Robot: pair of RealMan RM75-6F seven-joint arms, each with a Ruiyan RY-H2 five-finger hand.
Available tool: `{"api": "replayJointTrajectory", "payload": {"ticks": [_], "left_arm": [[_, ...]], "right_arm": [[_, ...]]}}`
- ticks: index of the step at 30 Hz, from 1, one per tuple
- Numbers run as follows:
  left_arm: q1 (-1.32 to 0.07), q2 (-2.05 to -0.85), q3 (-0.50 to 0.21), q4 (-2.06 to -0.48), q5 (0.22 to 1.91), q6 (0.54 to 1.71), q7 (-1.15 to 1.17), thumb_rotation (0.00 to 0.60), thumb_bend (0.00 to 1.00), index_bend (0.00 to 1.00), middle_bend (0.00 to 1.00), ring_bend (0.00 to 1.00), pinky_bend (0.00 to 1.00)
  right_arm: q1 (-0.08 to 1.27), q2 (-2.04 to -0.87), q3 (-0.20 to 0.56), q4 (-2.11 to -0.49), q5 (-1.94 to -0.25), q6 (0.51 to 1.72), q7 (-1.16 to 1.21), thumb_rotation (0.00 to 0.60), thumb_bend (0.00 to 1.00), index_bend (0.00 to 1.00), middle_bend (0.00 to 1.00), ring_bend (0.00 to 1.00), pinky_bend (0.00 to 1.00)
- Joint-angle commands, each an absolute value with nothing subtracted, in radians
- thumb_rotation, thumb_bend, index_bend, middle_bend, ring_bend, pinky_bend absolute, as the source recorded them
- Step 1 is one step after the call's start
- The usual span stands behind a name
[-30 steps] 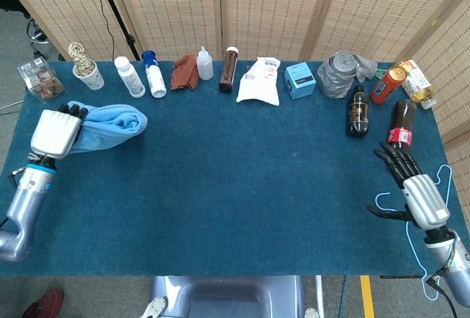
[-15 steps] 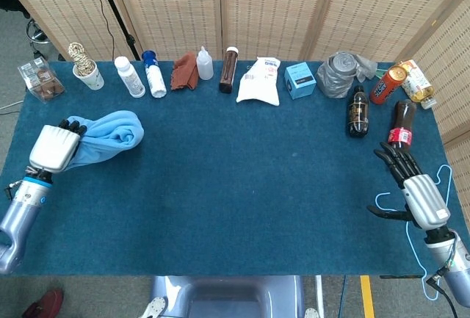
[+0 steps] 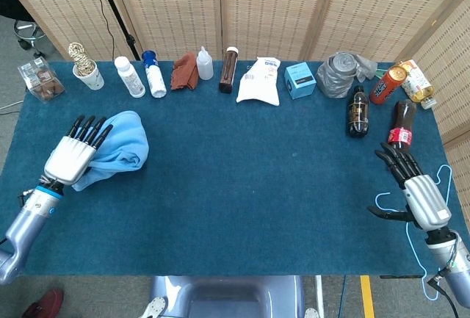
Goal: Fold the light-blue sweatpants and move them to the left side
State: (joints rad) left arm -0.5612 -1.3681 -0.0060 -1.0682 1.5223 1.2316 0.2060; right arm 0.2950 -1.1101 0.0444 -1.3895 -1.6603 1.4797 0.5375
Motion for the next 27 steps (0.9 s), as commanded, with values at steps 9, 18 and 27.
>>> {"api": "replayJointTrajectory", "payload": {"ticks": [9,18,27], "left_arm": [[-0.503,-1.234,-0.049,-1.341,1.544,1.386,-0.005,0.6,0.0,0.0,0.0,0.0,0.03],[-0.412,-1.154,-0.046,-1.524,1.44,1.376,-0.018,0.6,0.0,0.0,0.0,0.0,0.0],[-0.273,-1.171,-0.031,-1.633,1.338,1.476,0.073,0.6,0.0,0.0,0.0,0.0,0.0]], "right_arm": [[0.292,-1.104,0.044,-1.397,-1.663,1.485,0.541,0.6,0.0,0.0,0.0,0.0,0.0],[0.288,-1.103,0.049,-1.394,-1.664,1.501,0.544,0.6,0.0,0.0,0.0,0.0,0.0],[0.273,-1.119,0.07,-1.377,-1.65,1.538,0.466,0.6,0.0,0.0,0.0,0.0,0.0]]}}
